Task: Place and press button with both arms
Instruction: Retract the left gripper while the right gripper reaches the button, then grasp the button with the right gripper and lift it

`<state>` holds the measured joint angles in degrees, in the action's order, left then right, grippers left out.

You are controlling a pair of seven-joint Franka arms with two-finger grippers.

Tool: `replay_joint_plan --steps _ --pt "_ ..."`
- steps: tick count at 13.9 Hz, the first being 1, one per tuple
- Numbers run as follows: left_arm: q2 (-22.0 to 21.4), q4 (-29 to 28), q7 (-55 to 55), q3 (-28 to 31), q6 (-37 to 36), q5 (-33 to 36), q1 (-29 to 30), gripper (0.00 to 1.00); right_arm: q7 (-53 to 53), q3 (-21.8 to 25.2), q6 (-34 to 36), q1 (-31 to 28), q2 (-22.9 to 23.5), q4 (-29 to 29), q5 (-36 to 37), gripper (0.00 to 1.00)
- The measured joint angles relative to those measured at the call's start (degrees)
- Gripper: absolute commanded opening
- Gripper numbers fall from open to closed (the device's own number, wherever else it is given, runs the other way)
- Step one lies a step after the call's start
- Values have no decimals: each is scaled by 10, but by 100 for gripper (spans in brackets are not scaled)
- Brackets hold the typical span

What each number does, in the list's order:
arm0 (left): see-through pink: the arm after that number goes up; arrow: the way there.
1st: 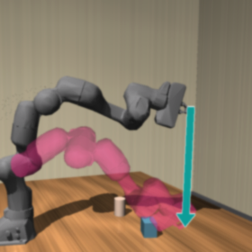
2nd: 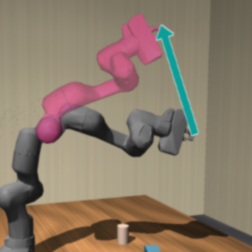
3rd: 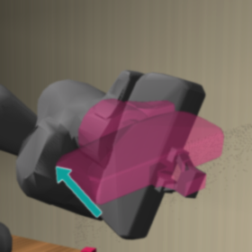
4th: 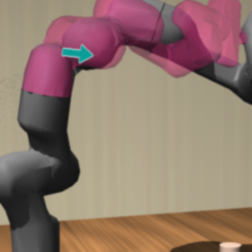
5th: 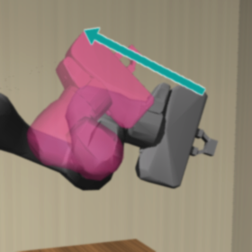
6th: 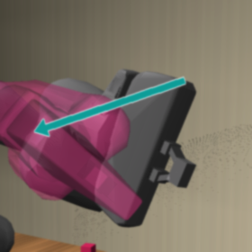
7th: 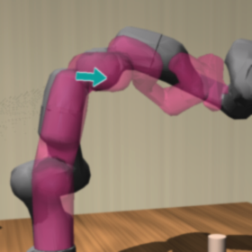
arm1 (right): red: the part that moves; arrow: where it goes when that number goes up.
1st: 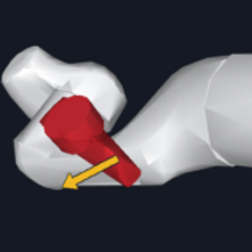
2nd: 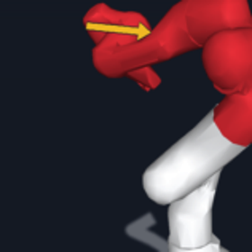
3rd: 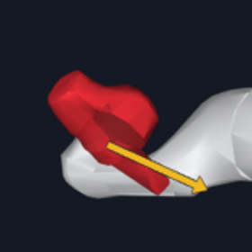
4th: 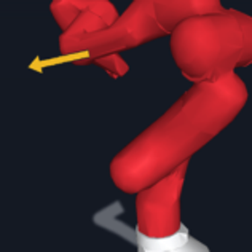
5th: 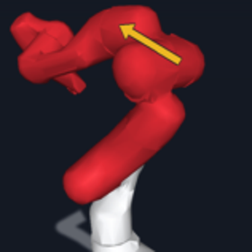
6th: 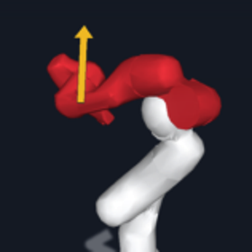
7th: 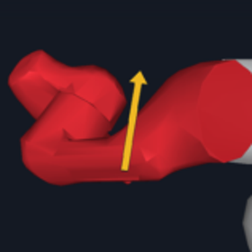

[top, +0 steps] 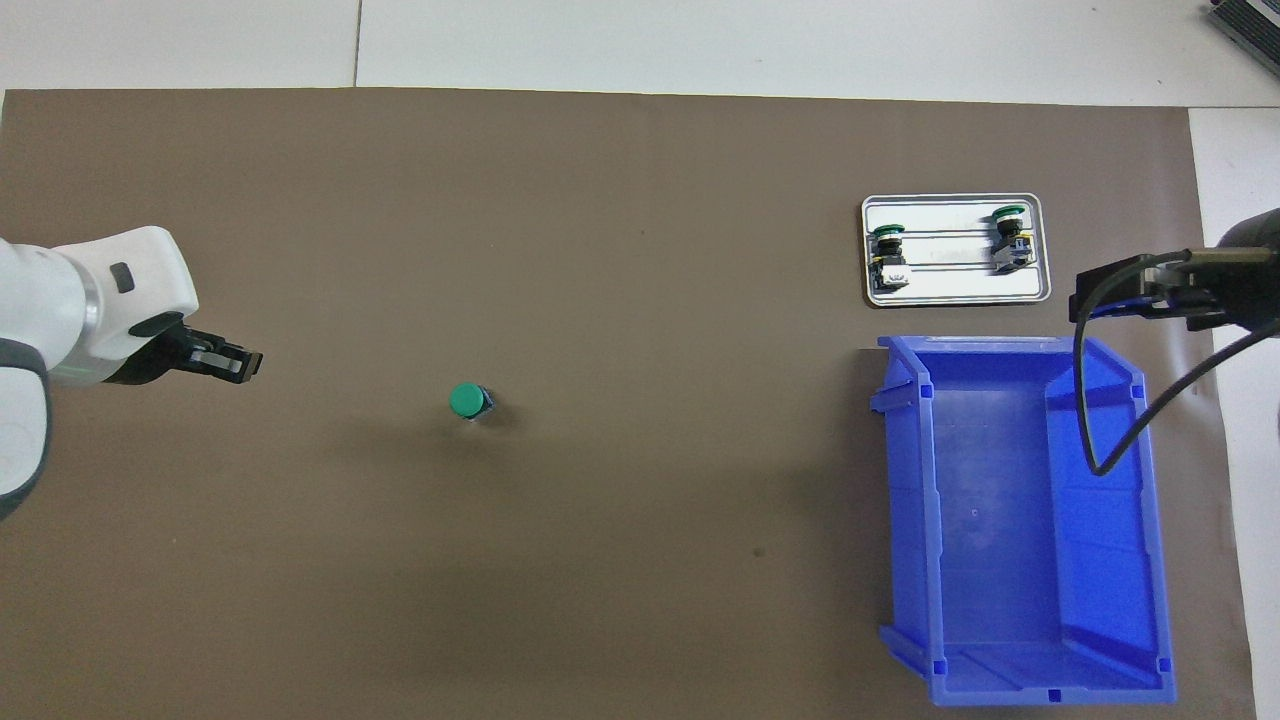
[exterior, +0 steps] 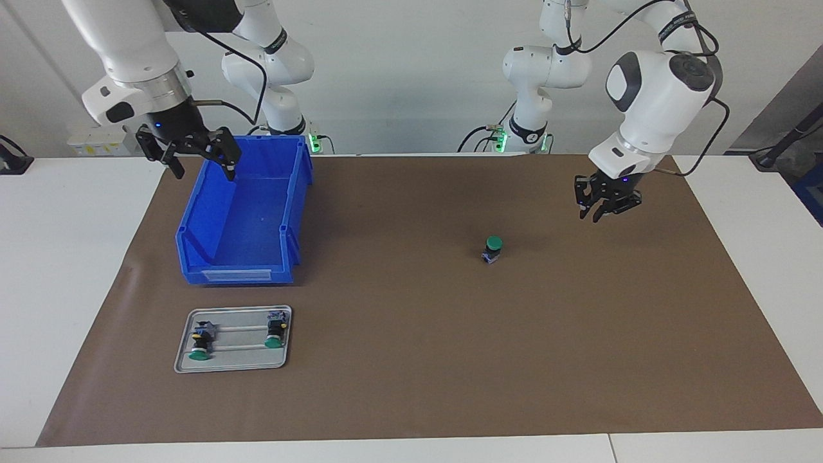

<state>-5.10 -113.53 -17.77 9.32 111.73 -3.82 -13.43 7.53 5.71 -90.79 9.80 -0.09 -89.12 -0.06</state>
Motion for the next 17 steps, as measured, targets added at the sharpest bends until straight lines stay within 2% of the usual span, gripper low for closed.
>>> replay_joint_plan --steps 2,5,11,13,17 --pt "-7 18 0 12 -8 0 16 100 33 -2 -28 52 2 -9 -3 100" --pt "2 91 0 12 -61 1 47 100 105 -5 -74 142 23 -18 -4 100" --pt "83 274 1 10 -208 3 49 100 245 -8 -246 288 135 -10 -15 100" --pt "90 293 11 8 -224 12 49 100 276 -8 -298 323 181 4 -16 100" --pt "72 273 56 -17 -242 17 56 100 298 -9 -385 372 244 19 -17 100"
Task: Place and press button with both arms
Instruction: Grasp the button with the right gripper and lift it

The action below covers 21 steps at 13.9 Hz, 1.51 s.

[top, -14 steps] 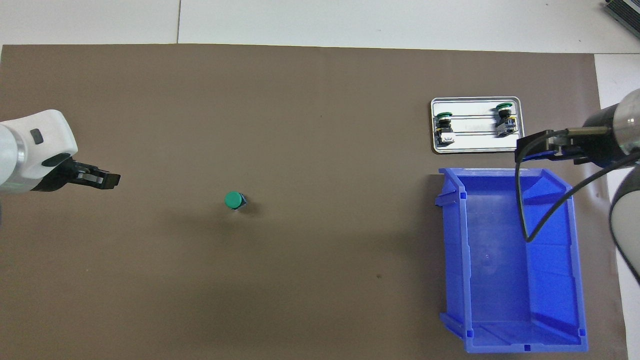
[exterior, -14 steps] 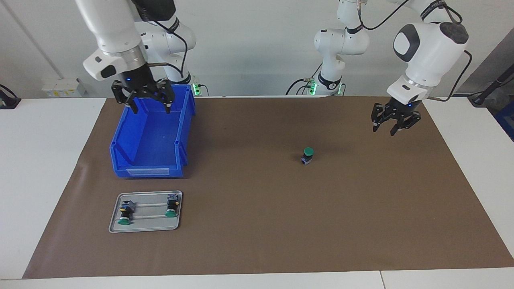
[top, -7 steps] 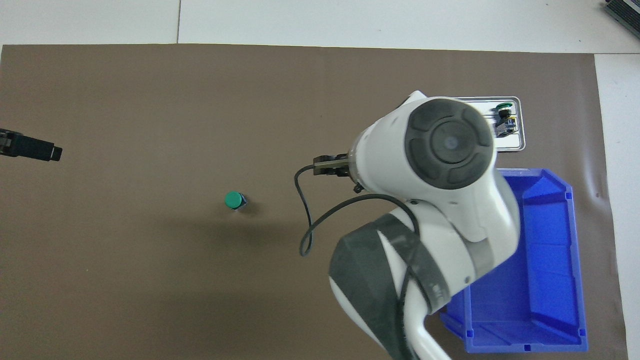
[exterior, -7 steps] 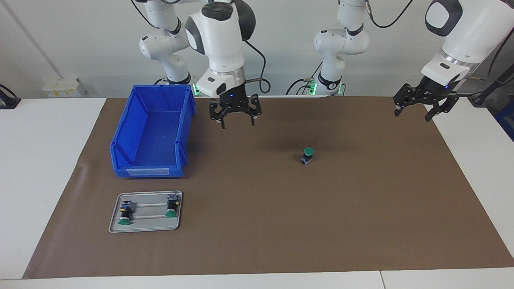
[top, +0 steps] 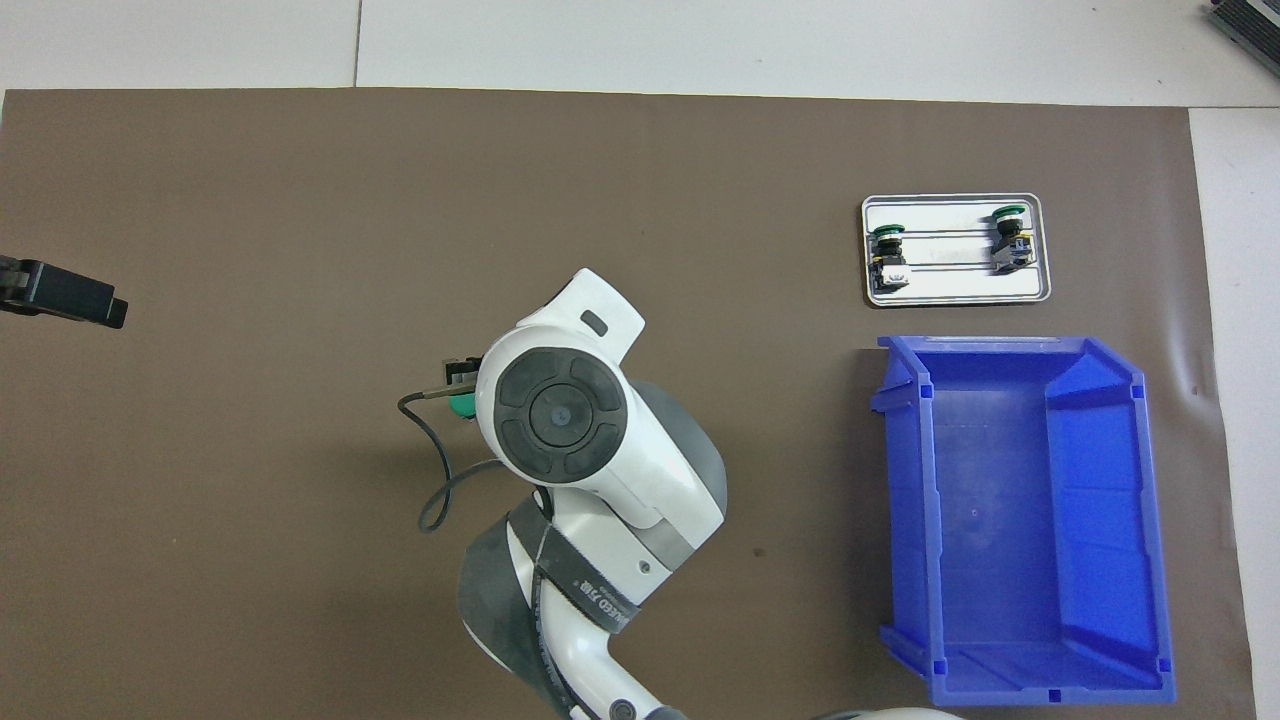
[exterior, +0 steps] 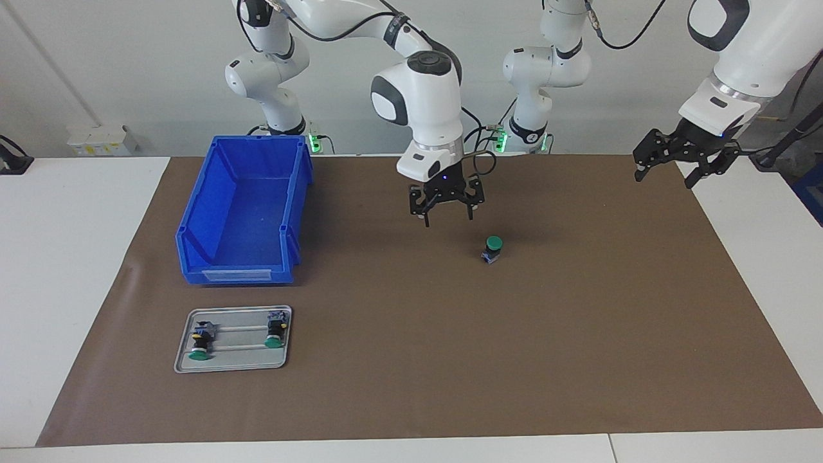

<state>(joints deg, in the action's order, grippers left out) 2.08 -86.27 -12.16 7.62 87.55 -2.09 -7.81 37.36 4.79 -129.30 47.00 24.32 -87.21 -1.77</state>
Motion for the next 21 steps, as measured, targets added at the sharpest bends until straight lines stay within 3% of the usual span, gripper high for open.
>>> replay_joint_plan --steps 4,7,12,21 --pt "-26 -40 11 -48 -1 19 29 100 -9 0 -99 31 78 5 27 100" --pt "-31 -48 16 -69 -1 25 39 100 -37 0 -111 36 108 14 32 100" --pt "-31 -48 16 -73 -1 26 46 100 -39 0 -113 46 110 19 32 100" --pt "-34 -43 16 -67 5 15 46 100 -90 0 -175 53 124 -13 33 100"
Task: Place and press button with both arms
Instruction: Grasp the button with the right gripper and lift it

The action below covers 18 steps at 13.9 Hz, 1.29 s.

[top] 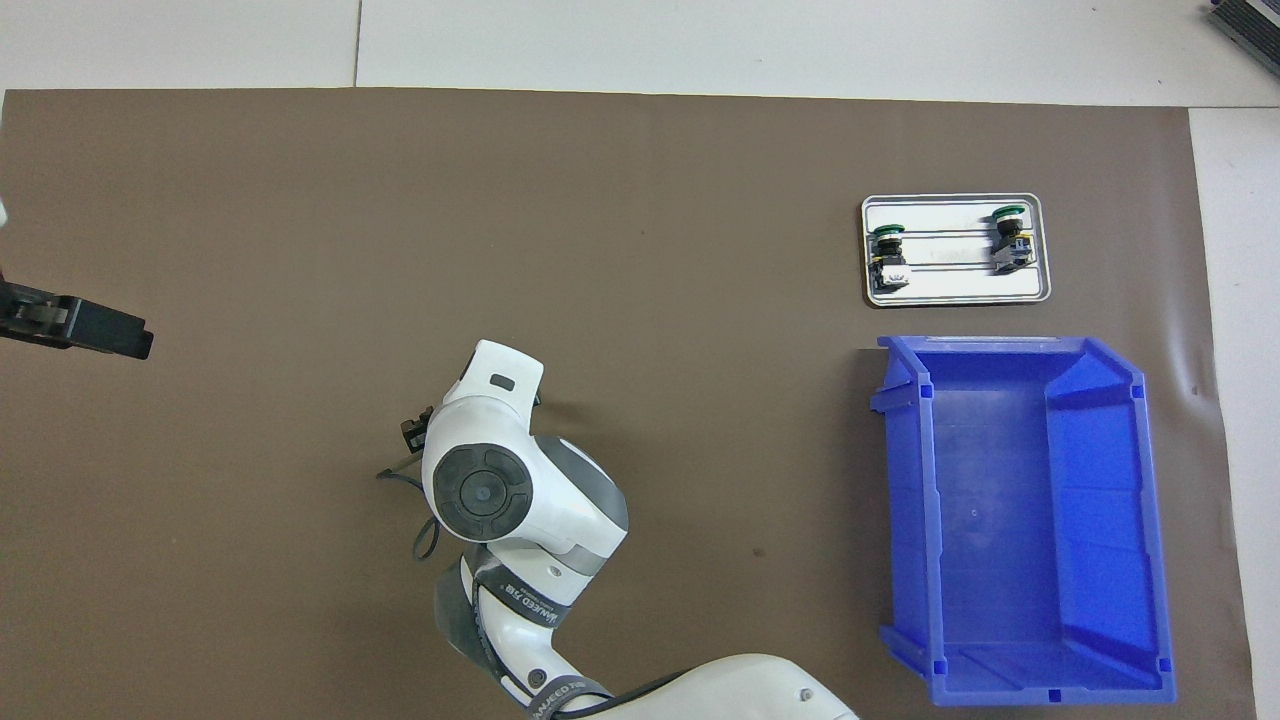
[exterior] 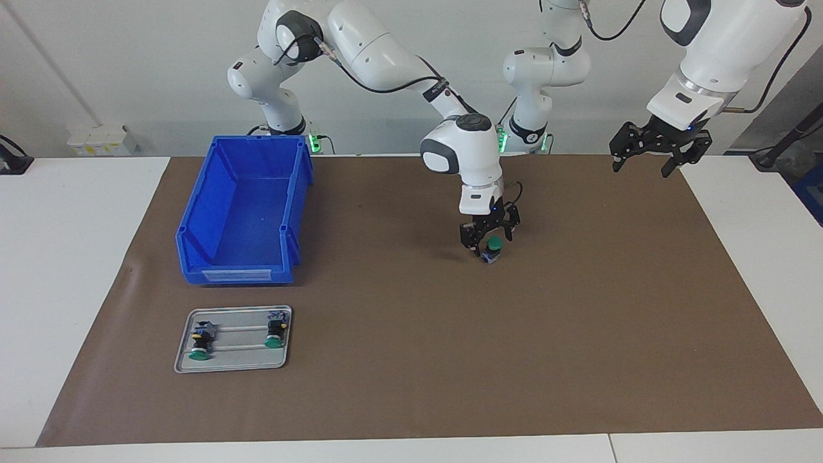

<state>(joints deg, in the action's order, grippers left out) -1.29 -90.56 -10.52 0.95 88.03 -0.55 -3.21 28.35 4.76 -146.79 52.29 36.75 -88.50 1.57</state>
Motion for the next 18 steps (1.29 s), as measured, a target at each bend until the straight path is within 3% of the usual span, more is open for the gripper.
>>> replay_joint_plan --steps 1,3,5,7,15,18 --pt "-1 1 0 7 0 -3 0 100 -2 0 -1 0 0 -4 0 99" --pt "-1 2 0 15 1 -5 0 100 -4 0 -1 0 0 -6 0 81" --pt "-1 3 0 14 2 -5 0 100 -5 0 -2 0 0 -6 2 50" --pt "-1 11 0 14 2 -5 0 100 -5 0 -2 0 0 -6 10 0" --pt "0 18 23 11 -3 -5 0 100 -2 8 11 -2 -6 11 17 0" --pt "0 17 23 11 -4 -5 0 100 20 25 58 -21 -53 23 17 0"
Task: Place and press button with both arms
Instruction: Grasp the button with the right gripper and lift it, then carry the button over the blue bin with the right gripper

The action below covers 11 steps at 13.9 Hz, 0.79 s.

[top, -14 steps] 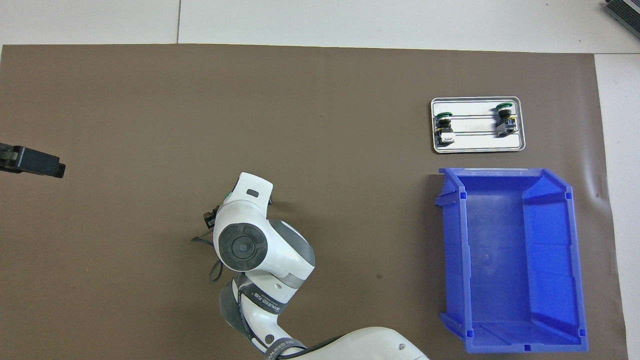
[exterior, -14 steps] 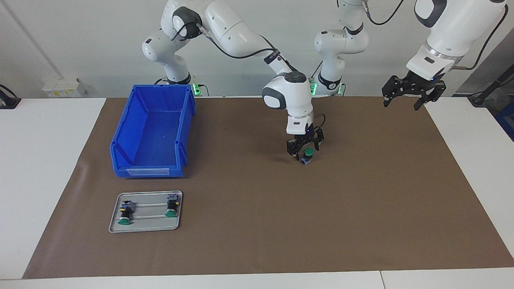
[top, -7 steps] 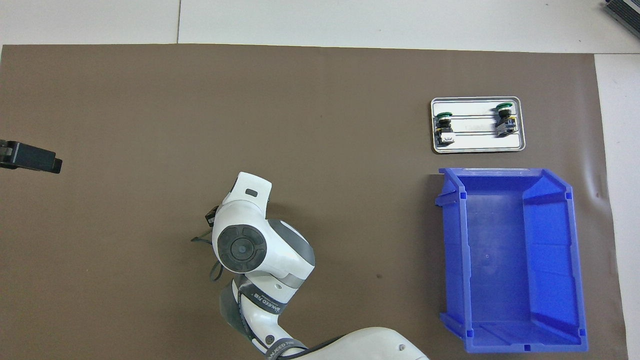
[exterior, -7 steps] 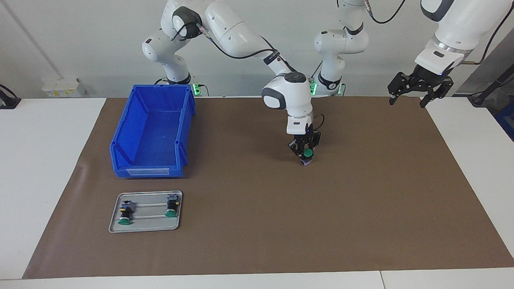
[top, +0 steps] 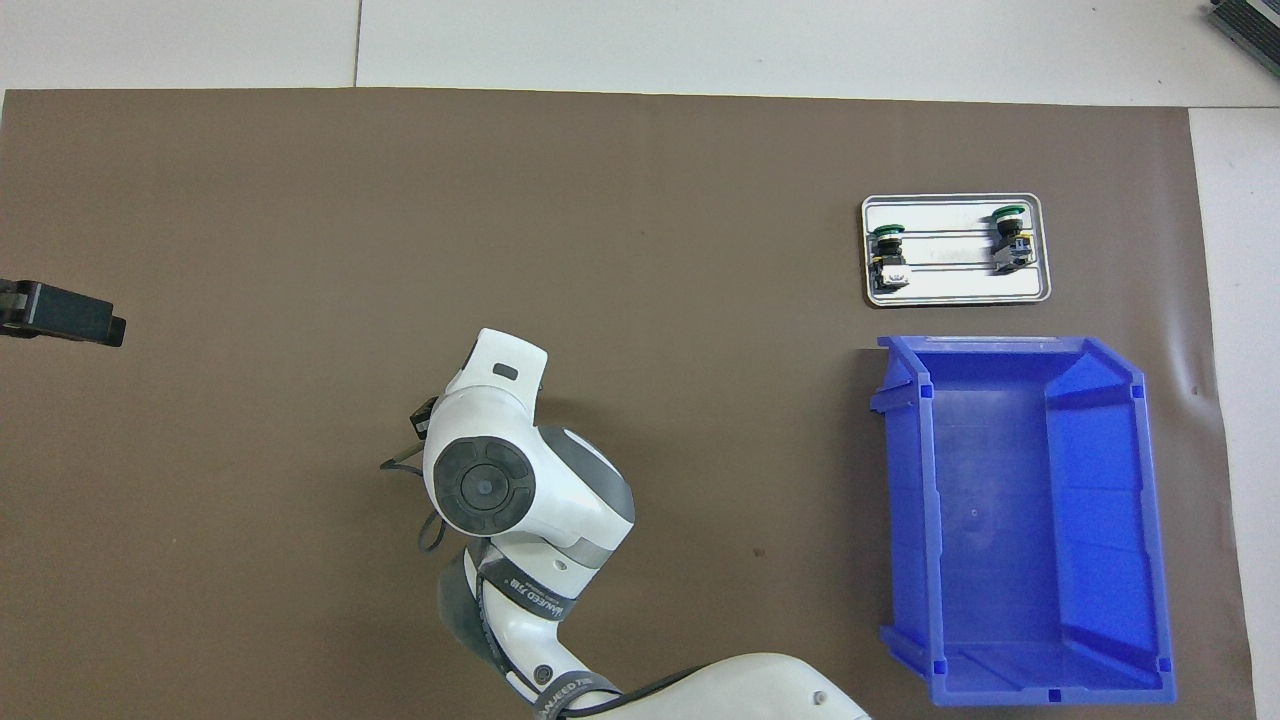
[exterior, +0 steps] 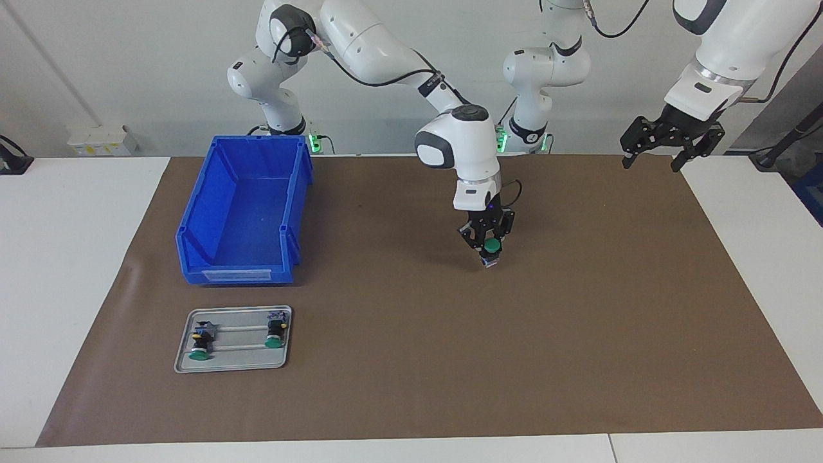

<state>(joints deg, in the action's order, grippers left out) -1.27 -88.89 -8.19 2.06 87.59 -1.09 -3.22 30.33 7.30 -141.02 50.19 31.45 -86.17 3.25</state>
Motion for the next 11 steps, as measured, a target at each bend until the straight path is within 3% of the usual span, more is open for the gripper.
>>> replay_joint_plan --steps 5,11 --pt "0 -1 1 5 -4 0 3 100 -27 4 116 -100 -121 -13 3 0" --pt "0 -1 2 4 -5 0 5 100 -216 4 217 -267 -254 -109 -1 0"
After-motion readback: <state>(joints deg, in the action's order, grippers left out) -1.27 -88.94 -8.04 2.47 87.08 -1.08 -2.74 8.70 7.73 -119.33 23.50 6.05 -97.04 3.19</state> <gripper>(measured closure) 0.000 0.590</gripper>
